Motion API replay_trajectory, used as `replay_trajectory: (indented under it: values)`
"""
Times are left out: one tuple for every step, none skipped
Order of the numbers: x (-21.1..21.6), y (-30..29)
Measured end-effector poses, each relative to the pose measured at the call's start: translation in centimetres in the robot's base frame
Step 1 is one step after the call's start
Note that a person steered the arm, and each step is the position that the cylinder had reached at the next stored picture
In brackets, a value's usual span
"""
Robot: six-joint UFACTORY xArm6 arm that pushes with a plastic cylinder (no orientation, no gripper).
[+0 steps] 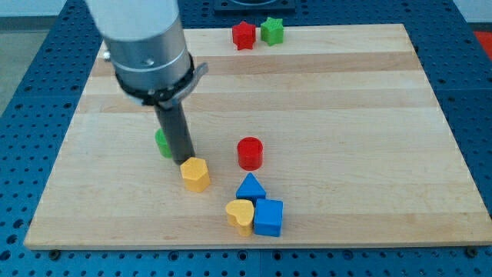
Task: Push the green circle upwards
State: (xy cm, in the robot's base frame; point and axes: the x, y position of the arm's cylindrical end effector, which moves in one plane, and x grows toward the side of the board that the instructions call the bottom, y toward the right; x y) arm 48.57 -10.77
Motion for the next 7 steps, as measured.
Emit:
replay_trajectory:
  values:
    - [-4.4, -3.5]
    - [-2.5, -4.1]
    - [1.2, -5.3]
    - [-0.6, -7.5]
    - [-6.7, -6.8]
    - [-11.9, -4.9]
    - [-12.3, -5.0]
